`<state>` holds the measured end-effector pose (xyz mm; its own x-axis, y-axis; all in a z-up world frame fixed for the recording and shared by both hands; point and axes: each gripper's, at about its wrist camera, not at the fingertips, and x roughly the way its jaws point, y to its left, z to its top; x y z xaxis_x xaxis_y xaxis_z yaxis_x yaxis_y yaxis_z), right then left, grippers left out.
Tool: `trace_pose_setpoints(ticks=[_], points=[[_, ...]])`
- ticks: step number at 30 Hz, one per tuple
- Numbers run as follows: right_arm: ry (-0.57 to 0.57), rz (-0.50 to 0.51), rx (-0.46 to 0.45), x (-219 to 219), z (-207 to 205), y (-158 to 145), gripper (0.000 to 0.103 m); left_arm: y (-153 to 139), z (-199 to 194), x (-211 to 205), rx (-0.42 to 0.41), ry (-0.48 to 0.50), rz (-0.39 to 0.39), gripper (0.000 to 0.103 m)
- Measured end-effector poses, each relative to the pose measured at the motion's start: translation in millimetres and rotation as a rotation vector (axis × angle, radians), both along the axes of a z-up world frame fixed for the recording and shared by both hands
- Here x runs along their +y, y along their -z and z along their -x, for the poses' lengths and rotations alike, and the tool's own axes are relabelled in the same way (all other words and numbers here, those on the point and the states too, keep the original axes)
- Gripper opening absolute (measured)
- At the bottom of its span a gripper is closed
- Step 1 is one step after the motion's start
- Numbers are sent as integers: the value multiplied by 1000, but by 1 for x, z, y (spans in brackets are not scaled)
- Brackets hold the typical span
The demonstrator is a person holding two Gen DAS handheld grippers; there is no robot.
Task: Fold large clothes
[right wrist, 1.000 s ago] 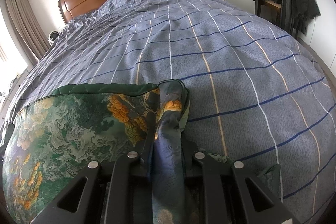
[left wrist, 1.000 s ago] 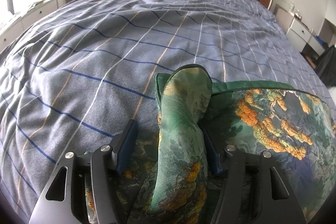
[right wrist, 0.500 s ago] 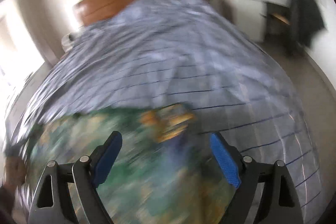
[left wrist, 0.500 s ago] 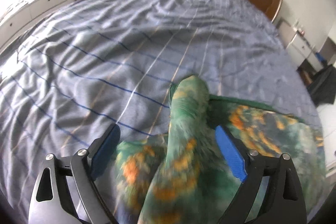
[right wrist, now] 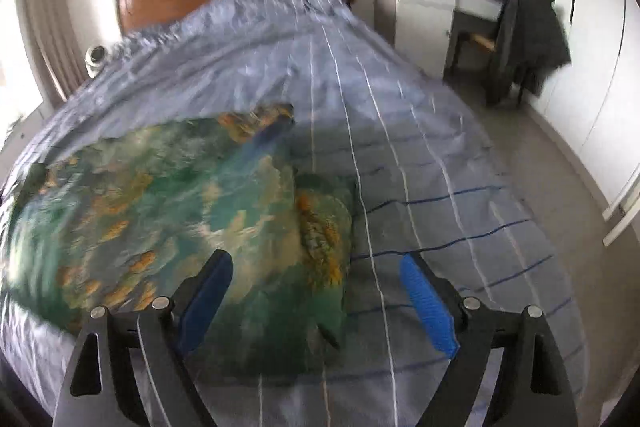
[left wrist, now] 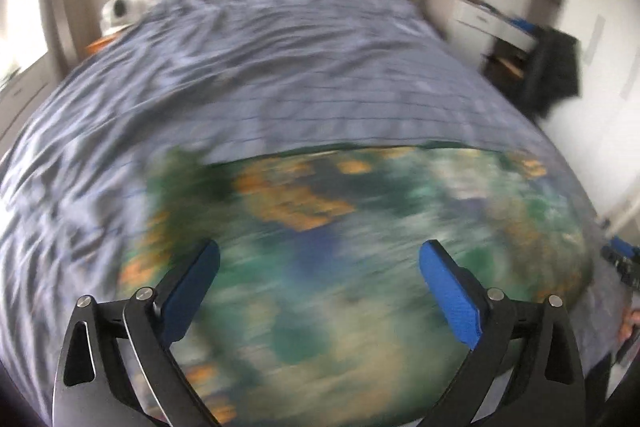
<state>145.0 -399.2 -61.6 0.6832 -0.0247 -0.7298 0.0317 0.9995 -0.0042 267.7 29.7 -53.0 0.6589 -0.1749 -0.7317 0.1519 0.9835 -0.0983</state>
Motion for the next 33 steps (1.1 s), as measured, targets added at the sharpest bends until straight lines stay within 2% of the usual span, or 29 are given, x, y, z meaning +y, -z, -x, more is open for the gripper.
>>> trace_pose_setpoints(ticks=[2,6,9,12,14,19,23,28,31,33], points=[[-41,-5,-19,13,18,-6,88,3,-17,-29,28,61,-12,101],[-130,-81,-44,38,49,-13,88,30,-44,-77,71,101,-120,100],[-160,-129,-49,44,65,-13,88,53,-27,-92,73,154,-213,100],[-174,-129,-55,38,77,-12,88,61,13,-95,16,183,-271,100],[-180,-124,-45,37,82,-9,88,61,37,-93,-20,187,-271,101],[-151,-135,-2,27,82,7,88,62,76,-92,-21,226,-256,101],[-89,-208,14,10,75,14,88,58,105,-102,-10,302,-242,101],[33,-436,40,-33,51,40,90,43,113,-107,-18,346,-166,101],[128,-565,78,-55,27,63,90,39,110,-108,-14,339,-148,101],[140,-660,71,-62,14,72,90,36,107,-105,-3,331,-135,101]])
